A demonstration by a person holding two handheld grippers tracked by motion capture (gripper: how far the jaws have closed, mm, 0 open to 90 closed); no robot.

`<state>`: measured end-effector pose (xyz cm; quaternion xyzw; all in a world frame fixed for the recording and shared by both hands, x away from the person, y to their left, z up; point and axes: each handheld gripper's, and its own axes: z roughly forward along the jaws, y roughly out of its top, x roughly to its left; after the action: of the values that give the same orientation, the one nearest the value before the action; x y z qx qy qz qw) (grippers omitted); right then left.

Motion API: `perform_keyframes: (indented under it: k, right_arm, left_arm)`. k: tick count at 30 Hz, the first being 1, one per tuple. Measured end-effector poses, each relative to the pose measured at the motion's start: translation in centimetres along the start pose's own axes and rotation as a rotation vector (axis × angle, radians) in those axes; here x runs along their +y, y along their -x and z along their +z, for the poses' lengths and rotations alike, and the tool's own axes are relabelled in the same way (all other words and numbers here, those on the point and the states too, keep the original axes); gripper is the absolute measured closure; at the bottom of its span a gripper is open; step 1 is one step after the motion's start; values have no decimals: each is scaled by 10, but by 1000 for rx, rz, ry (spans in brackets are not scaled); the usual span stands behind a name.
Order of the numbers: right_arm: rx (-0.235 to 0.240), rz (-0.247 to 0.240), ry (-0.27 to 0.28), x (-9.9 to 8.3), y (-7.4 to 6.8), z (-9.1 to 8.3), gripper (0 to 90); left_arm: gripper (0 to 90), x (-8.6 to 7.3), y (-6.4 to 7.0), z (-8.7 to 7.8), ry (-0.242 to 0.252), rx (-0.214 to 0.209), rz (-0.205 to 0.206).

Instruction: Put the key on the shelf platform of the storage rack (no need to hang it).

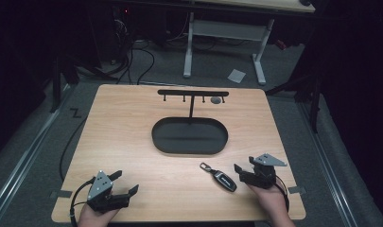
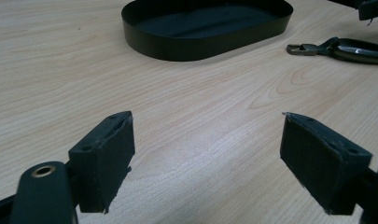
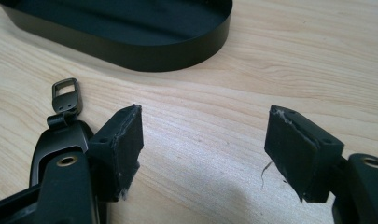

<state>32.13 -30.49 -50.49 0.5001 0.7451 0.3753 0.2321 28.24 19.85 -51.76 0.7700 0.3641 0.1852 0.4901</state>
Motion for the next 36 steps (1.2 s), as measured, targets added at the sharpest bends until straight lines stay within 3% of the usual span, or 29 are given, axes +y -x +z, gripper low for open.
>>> perform_keyframes:
  k: [3,7,9,14,18,21,25,36]
  right_arm:
    - [2,17,-13,4,1,0,255]
    - [2,35,-83,7,4,3,254]
    - [1,4,-97,8,4,5,255]
    - [3,2,-166,14,5,6,249]
    - [6,-27,-231,19,4,9,249]
    - [8,-75,-281,24,3,10,250]
    - [8,-86,-343,32,5,10,250]
    - [40,-181,-497,49,5,13,252]
  left_arm:
    - [186,0,-1,1,5,-4,-6]
    - [185,0,1,0,7,-12,-5]
    - [185,0,1,0,8,-13,-1]
    - [185,1,2,0,7,-17,3]
    - [186,0,2,0,6,-20,1]
    - [186,0,2,1,0,-27,6]
    - [186,1,2,1,-2,-35,10]
    - [186,1,2,3,-8,-47,14]
